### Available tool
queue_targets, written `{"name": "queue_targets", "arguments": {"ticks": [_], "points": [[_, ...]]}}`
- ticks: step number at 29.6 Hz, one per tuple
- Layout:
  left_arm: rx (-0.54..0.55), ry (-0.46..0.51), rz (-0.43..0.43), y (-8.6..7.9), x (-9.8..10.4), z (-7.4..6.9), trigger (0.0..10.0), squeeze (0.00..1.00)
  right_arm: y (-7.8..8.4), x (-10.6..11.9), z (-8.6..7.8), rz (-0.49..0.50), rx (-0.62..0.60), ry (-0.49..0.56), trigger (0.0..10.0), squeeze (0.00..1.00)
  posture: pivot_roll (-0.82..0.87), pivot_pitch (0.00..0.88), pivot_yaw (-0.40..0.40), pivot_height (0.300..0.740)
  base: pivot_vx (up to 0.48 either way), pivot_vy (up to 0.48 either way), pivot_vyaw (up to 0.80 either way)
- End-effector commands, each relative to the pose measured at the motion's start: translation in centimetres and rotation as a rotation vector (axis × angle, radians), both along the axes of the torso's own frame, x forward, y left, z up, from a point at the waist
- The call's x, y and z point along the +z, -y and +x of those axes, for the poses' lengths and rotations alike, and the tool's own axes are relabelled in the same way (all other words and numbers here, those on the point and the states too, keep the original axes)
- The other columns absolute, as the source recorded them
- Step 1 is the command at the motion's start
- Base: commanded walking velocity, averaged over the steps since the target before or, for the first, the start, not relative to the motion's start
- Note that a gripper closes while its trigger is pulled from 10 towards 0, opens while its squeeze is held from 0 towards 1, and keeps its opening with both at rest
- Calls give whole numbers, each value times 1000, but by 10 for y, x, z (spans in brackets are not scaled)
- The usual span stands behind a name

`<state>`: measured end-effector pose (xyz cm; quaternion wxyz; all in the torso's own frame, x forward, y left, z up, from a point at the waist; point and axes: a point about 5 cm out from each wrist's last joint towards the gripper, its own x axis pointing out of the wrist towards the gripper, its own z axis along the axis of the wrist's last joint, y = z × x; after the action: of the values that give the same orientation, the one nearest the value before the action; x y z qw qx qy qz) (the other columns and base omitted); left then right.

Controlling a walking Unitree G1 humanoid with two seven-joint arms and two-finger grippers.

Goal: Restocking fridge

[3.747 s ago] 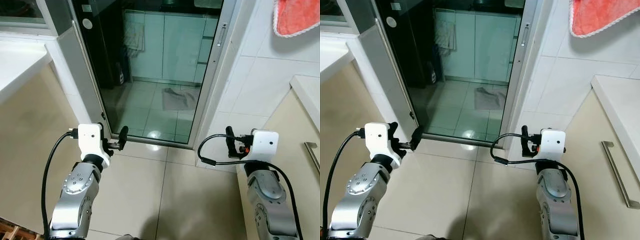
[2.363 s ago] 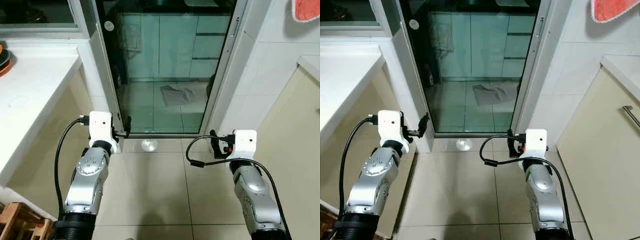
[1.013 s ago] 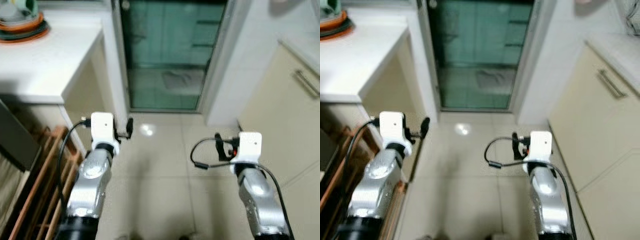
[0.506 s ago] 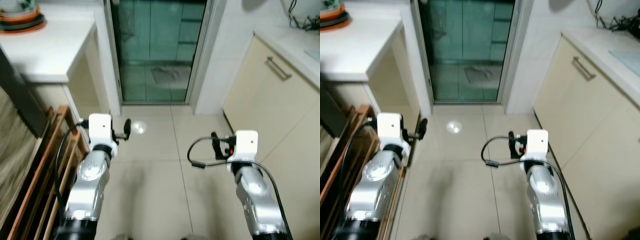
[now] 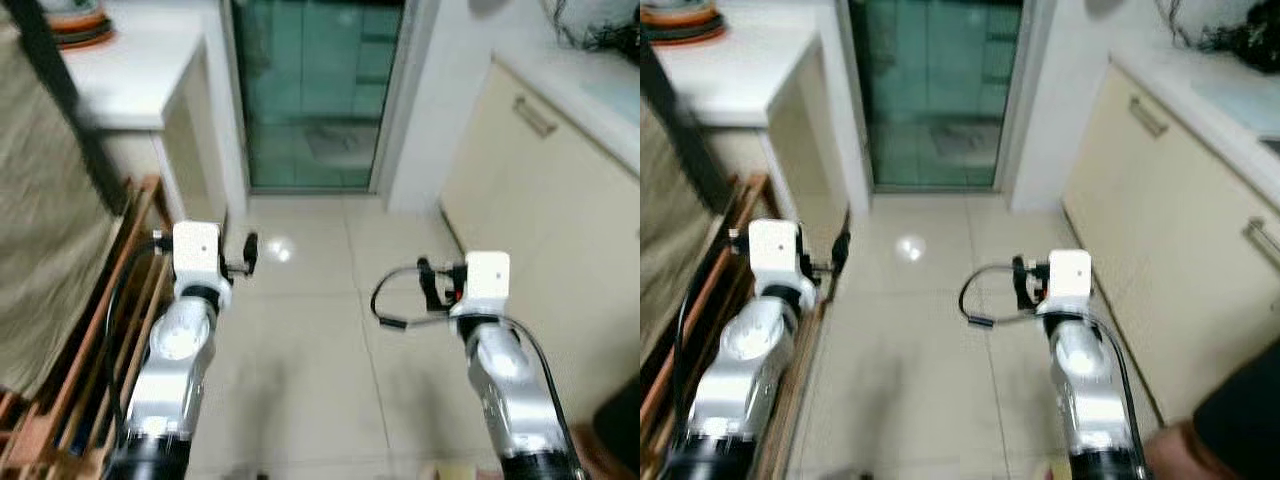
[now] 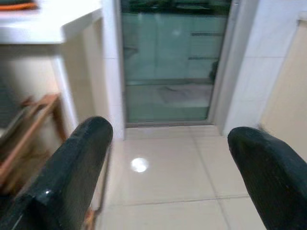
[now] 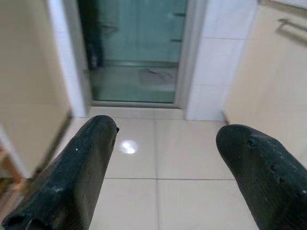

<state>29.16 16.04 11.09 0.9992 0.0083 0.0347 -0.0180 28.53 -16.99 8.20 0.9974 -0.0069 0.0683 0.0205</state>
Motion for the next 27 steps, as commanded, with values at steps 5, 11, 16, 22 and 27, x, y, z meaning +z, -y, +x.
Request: {"name": "queue_targets", "arguments": {"ticks": [5, 11, 16, 22, 27], "points": [[-12, 16, 5, 4, 3, 1, 10000, 0, 1, -3, 0, 16, -6, -5, 10000, 0, -90, 0, 7, 740, -278, 0, 0], [11, 56, -17, 1, 8, 1, 10000, 0, 4, 22, 1, 15, -29, 167, 10000, 0, -91, 0, 5, 740, -277, 0, 0], [61, 159, -50, -5, 26, 3, 10000, 0, 6, 39, 3, 56, -51, 267, 10000, 0, -90, 0, -1, 740, -248, 0, 0], [40, 166, 13, -4, 23, 0, 10000, 0, 8, 35, 2, 27, -56, 254, 10000, 0, -90, 0, -3, 740, 0, 0, 0], [11, 194, -10, -2, 27, 0, 10000, 0, 3, 32, 1, -8, -19, 250, 10000, 0, -92, 0, -1, 740, 0, 0, 0]]}}
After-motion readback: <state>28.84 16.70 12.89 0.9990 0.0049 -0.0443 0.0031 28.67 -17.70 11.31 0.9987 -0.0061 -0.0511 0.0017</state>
